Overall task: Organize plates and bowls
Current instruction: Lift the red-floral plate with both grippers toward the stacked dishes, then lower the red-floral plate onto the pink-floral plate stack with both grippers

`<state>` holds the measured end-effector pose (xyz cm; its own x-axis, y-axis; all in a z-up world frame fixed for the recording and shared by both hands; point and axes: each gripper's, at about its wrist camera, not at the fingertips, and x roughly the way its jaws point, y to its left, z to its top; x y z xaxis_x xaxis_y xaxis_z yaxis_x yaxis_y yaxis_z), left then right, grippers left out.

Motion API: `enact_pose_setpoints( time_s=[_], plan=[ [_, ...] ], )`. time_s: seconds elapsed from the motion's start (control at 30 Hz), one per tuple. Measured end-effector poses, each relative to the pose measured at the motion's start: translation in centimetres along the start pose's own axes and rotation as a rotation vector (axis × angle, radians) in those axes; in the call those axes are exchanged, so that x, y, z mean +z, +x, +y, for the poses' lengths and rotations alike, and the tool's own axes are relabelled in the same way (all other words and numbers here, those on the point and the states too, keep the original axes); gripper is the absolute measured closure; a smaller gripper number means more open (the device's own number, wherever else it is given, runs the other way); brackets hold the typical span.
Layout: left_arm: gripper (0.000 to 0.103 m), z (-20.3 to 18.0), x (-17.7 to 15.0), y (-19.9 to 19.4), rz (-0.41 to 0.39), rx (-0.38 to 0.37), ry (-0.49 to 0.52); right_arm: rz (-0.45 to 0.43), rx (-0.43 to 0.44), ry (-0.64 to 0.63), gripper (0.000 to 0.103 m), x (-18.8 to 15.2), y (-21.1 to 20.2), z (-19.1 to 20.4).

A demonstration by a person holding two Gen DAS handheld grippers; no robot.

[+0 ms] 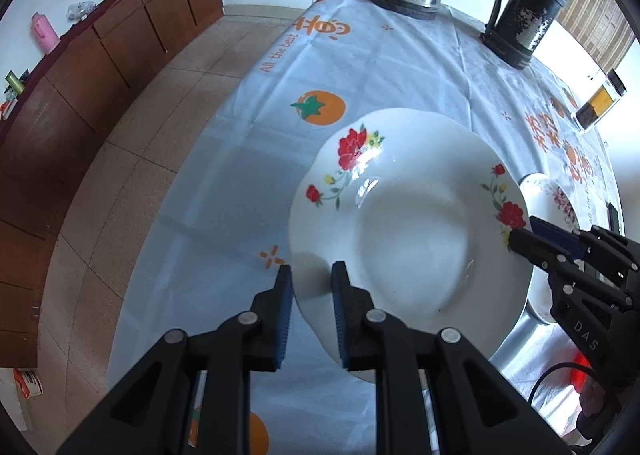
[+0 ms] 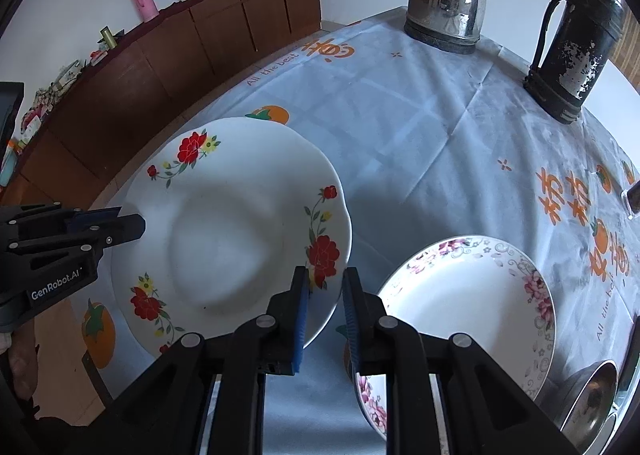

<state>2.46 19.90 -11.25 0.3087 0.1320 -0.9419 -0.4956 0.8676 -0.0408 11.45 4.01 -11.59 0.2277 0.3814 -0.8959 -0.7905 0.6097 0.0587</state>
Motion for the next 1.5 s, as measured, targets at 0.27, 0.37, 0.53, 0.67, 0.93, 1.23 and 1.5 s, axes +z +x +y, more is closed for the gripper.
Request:
enact_pose_setpoints(
  time_s=[0.27, 0.37, 0.53, 0.67, 0.93, 1.23, 1.5],
  plan=[
    [0.086, -2.5, -0.1, -1.5, -0.025, -0.001, 0.061, -0.036, -0.015, 0.049, 0.084, -1.4, -2.2, -1.6],
    [0.086, -3.7, -0.1, -2.0, -0.030, -0.001, 0.084, -0.046, -0.020, 0.069, 0.084, -2.0, -3.0, -2.4],
    [0.086, -5.9, -0.5, -2.8, -0.042, -0.004, 0.122, -0.064, -0.034, 0.103, 0.084, -3.4, -4.3, -3.9],
    [0.086, -7.7, -1.1, -3.2, -0.043, -0.012, 0.145, -0.076, -0.047, 0.128, 0.084, -4.8, -5.5, -5.4],
    [0.086, -11.8, -2.7, -4.1, -0.039, -0.024, 0.180, -0.091, -0.065, 0.171, 0.084, -7.6, -7.5, -8.1],
    [0.086, -15.3, -4.7, -4.6, -0.031, -0.022, 0.193, -0.101, -0.061, 0.197, 0.084, -10.8, -9.3, -10.7],
    [0.086, -17.7, -5.9, -4.4, -0.012, -0.013, 0.220, -0.088, -0.051, 0.229, 0.084, -13.5, -9.8, -12.5]
  ],
)
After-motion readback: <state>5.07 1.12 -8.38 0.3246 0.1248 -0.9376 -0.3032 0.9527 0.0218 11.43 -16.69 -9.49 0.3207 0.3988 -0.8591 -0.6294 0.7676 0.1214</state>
